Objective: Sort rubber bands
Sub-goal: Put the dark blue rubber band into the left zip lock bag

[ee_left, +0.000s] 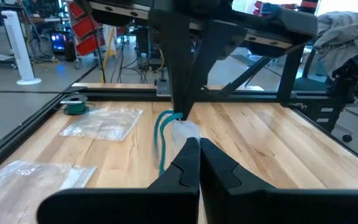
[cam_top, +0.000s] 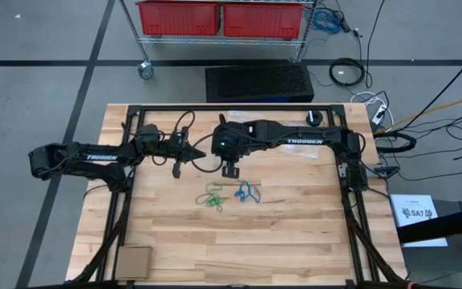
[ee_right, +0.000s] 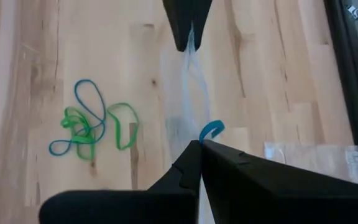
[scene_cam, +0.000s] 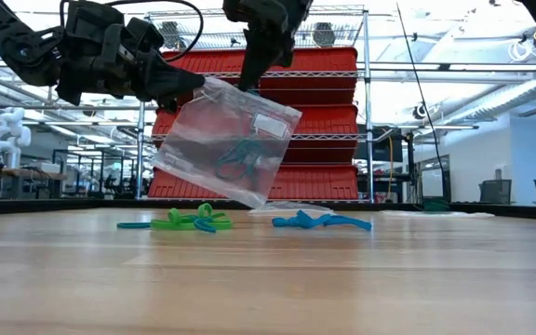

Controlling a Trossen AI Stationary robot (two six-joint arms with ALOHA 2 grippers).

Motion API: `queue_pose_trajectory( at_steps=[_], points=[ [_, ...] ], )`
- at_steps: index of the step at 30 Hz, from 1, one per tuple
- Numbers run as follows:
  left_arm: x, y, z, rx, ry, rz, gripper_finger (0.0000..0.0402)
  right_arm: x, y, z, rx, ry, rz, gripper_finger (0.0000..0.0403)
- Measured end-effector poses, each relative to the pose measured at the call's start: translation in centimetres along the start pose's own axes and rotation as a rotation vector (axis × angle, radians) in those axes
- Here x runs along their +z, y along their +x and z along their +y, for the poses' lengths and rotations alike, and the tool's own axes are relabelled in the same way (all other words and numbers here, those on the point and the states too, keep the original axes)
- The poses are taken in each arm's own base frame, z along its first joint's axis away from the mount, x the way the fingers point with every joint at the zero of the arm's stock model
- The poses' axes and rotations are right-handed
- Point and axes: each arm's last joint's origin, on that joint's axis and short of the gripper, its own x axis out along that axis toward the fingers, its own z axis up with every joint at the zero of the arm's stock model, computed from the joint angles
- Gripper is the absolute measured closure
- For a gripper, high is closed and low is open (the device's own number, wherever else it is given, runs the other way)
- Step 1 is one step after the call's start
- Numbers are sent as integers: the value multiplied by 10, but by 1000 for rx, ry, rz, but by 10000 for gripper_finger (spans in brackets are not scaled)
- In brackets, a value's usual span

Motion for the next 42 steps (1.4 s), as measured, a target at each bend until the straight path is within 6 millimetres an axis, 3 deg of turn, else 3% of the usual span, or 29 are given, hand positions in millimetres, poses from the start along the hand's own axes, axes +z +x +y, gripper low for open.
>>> queue_pose_trajectory(
  at_steps=[5,14,19,31,42],
  points=[
    [-2,0,0,0,0,14,401,4,-11,3,6,-10,-6,403],
    [-4,0,0,5,5,35,401,29,-70,4,-8,-28,-146,403],
    [-4,0,0,6,5,36,401,34,-91,7,-19,-41,-187,403],
    [-5,0,0,9,-1,45,401,33,-98,18,-49,-55,-182,403],
    [-5,0,0,9,0,44,401,34,-108,15,-97,-40,-216,403]
  ],
)
